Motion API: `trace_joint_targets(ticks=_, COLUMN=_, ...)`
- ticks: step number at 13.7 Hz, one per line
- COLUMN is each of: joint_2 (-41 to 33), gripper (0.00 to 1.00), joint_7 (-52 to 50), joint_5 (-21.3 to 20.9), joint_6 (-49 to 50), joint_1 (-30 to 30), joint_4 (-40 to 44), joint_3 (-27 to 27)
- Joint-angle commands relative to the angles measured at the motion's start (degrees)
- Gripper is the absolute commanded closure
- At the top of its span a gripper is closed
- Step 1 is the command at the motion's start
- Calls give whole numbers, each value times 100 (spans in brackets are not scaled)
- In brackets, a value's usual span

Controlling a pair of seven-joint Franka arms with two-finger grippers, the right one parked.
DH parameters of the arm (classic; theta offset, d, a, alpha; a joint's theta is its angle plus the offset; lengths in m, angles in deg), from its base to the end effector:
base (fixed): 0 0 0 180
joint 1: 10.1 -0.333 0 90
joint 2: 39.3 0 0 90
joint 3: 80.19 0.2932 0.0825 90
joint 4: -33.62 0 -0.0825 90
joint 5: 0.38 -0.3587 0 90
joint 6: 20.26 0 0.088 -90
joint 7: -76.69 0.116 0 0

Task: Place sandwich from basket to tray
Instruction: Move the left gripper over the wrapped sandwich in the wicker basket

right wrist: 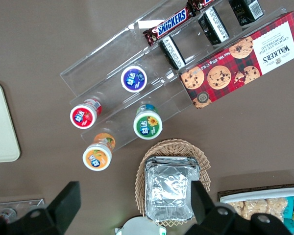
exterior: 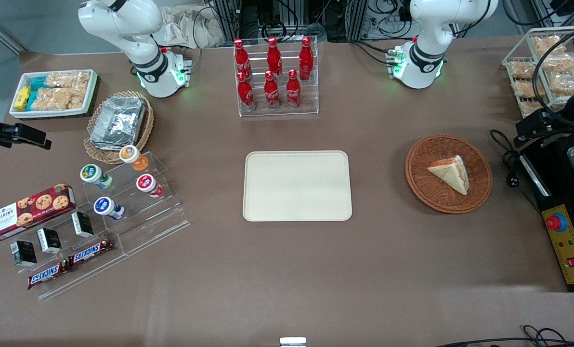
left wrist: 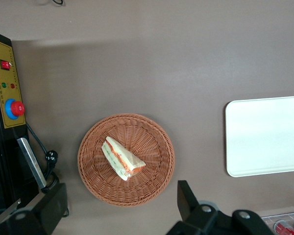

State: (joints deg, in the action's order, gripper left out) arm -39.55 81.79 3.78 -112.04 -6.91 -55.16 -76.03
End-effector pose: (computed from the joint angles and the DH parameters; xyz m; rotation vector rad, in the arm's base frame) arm 0.5322 0.0009 0.6077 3.0684 -0.1103 0.0929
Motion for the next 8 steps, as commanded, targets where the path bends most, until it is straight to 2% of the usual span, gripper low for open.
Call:
trace_joint_targets(ticks=1, joint_2=-28, gripper=0, joint_7=-306, joint_5=-3, joint_6=81, joint_1=-3, joint_4=1, joint_3=-56)
trace_joint_targets(ticks=4, joint_2=-2, gripper=0, joint_7=-1201, joint_5=-231, joint_6=186, joint_1=41, joint_4=1, joint_3=-91)
trace_joint_targets(ticks=7, joint_2=-20, gripper=0, joint_7=-3867, joint_5=-258, joint_6=327, joint_1=85, joint_4=-244, joint_3=-126)
trace_joint_targets(ticks=8, joint_2=-46, gripper=0, joint_7=-4468, joint_5=-259, joint_6=336, joint_1=85, joint_4=-367, joint_3=-126)
